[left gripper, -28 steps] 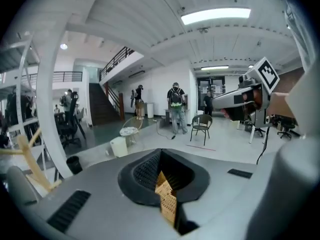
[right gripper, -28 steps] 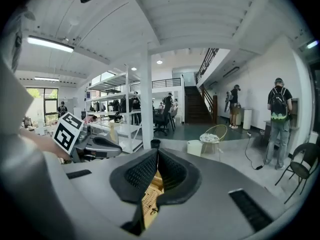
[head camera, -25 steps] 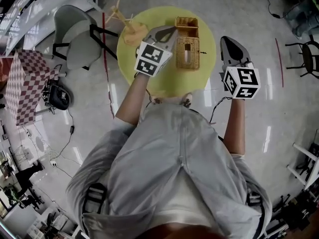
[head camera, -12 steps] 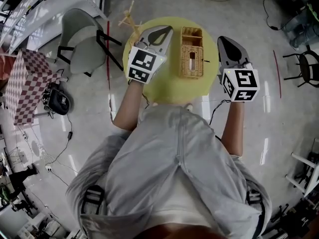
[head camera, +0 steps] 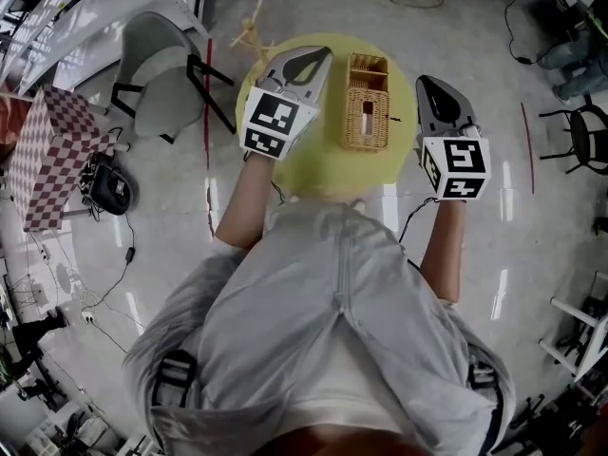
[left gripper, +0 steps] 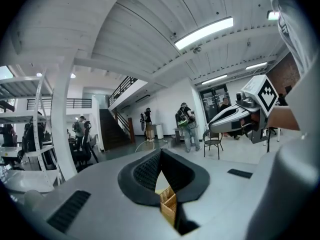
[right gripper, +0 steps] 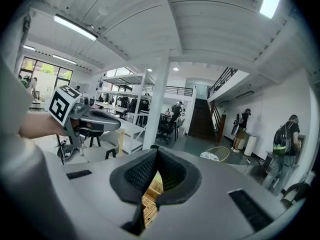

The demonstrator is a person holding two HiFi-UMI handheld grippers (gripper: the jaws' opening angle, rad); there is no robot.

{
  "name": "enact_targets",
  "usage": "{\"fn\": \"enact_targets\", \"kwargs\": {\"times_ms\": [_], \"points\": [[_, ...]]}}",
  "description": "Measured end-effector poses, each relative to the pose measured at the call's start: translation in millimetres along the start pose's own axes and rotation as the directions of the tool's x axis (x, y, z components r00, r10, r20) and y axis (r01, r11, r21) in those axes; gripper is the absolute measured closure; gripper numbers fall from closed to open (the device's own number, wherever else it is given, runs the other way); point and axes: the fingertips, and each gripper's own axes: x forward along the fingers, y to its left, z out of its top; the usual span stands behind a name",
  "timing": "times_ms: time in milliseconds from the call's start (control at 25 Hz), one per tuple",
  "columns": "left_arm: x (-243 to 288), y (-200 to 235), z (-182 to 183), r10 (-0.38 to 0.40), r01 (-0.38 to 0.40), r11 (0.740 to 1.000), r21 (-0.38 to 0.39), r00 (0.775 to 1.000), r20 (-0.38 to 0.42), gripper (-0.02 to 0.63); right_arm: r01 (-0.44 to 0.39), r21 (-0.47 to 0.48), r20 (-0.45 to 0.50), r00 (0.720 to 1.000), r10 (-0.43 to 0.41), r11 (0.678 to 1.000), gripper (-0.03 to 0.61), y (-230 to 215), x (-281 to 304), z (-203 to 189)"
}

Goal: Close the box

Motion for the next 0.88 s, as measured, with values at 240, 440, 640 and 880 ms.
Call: {"fn": "enact_targets", "kwargs": {"times_ms": [240,440,640,880], "points": [[4.8,-7.0,2.3,-0.014,0.014,1.0,0.003,1.0,0.0,0.584,-0.011,0.015,0.007,1.0,0.011,1.0,0.556,0.7,0.6,0.9],[4.6,-4.6,-0.3,-0.009,0.009,1.0,-0.007,1.0,-0.003,0.584,-0.012,0.005,-0.007,1.0,0.012,1.0,0.555,1.5,3.5,-0.4],[6.4,-4.0,-3.1,-0.011,0.011,1.0,-0.01,1.0,-0.004,0.584,-0.007,0.004,-0.012,1.0,0.007,1.0,0.555,-0.4,6.7,-1.3],[8.8,-2.7,-4.0,-0.008,0.008,1.0,-0.014,1.0,-0.009,0.584,-0.006,0.0,-0.023,1.0,0.006,1.0,0.555,-3.0,8.3,-2.1]]}}
